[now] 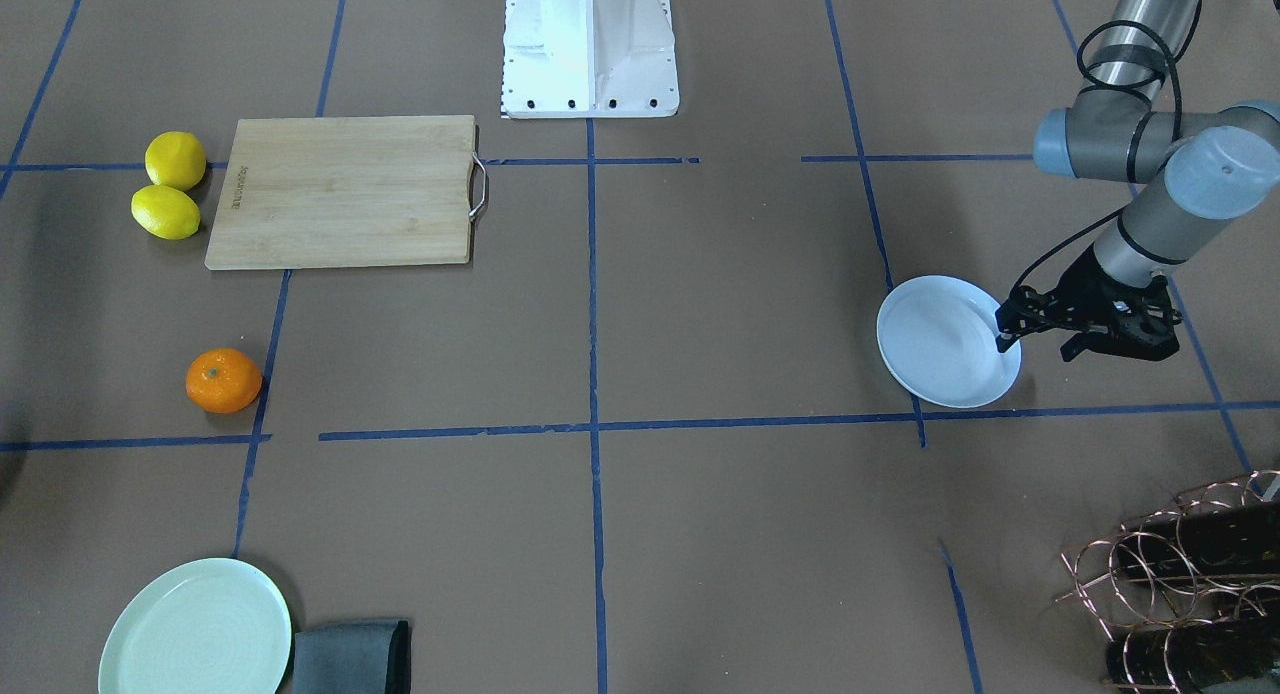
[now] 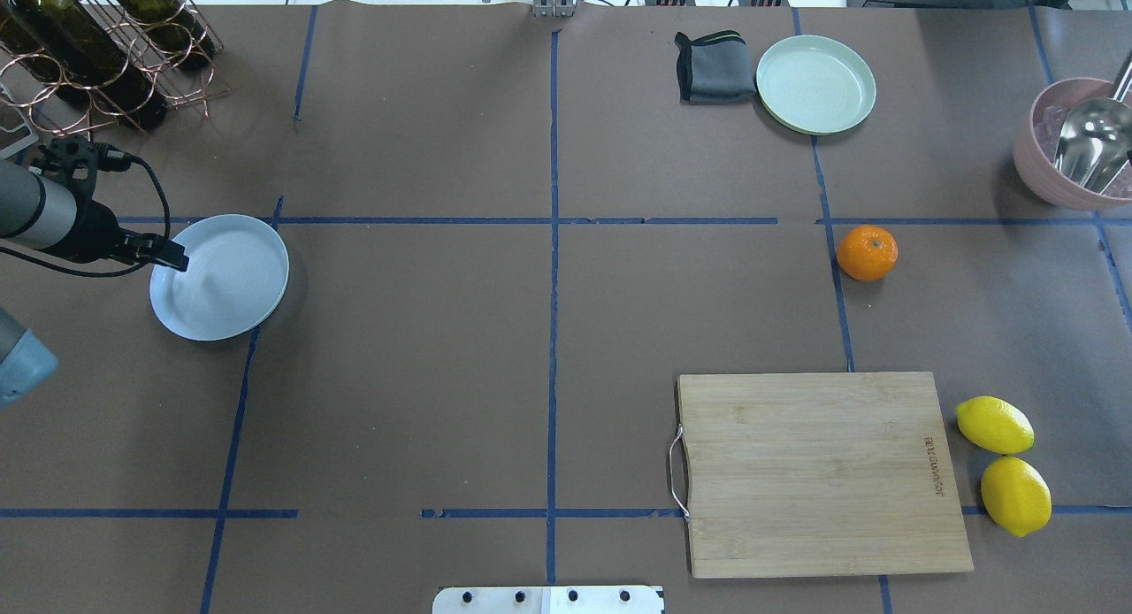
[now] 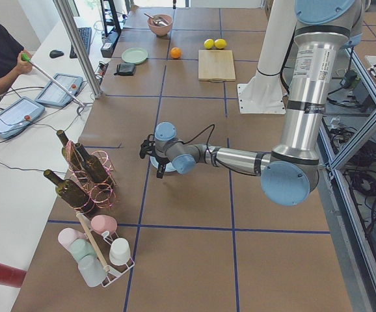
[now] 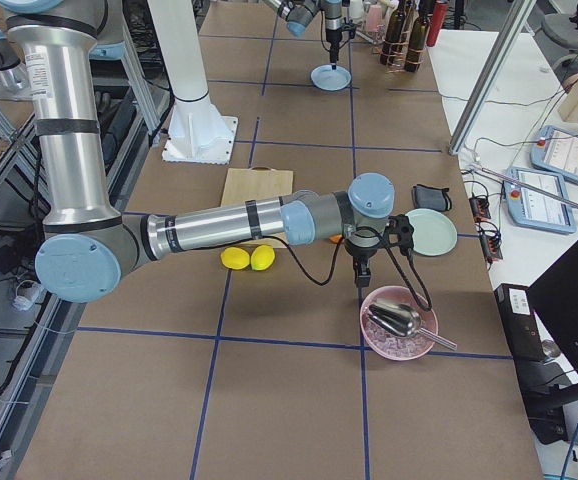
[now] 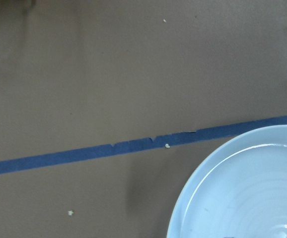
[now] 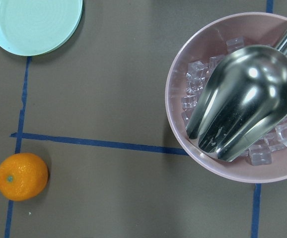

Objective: Pick orange to plate
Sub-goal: 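Grasp the rim of the light blue plate with the left gripper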

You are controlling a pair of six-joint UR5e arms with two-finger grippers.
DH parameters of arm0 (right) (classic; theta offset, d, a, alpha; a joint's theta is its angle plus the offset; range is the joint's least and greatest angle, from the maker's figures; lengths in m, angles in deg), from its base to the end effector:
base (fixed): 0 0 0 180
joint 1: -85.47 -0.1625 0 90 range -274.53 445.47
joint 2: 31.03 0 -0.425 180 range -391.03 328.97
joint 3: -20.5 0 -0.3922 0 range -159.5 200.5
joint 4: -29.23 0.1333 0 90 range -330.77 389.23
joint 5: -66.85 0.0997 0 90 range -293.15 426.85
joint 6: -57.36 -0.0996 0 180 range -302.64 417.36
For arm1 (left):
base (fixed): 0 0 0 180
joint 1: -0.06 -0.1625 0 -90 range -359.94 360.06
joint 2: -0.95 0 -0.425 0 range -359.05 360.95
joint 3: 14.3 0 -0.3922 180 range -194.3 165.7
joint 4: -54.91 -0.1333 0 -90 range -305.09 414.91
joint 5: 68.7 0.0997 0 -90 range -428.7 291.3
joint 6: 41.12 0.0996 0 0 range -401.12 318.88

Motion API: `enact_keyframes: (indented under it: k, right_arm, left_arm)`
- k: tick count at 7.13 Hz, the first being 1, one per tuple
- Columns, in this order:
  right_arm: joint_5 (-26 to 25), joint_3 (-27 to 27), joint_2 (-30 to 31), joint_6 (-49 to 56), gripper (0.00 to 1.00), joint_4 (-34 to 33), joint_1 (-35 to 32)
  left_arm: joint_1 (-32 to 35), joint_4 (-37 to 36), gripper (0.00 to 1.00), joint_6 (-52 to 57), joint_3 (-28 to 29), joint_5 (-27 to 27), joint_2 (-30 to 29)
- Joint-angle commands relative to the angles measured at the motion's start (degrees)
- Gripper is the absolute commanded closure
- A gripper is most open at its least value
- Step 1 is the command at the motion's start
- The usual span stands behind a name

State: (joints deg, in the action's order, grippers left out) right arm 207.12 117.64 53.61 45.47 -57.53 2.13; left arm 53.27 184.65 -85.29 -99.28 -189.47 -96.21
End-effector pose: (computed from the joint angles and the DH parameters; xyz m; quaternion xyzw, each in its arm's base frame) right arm -0.0058 -0.5388 0.5350 0.0545 -0.4352 -0.0172 0.8985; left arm 0.2792 -0.5108 0.5667 0.1012 0.4122 0.0367 0.9047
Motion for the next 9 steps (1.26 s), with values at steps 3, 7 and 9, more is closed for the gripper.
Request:
enact_keyframes:
  k: [3, 7, 9]
  right_arm:
    - [0.1, 0.6, -0.2, -1.6, 0.0, 0.1, 0.5]
    - [0.2, 1.3, -0.2, -1.8, 0.0, 0.0, 0.5]
    - [0.2, 1.3, -0.3, -1.8, 0.0, 0.1, 0.5]
  left_arm:
    - [-1.7, 0.7, 0.62, 0.1, 0.7, 0.8, -0.1]
    - [-1.4, 0.7, 0.9, 0.3, -1.9, 0.1, 0.9]
    - [-0.6, 0.2, 1.0, 0.2, -4.7, -1.7, 1.1]
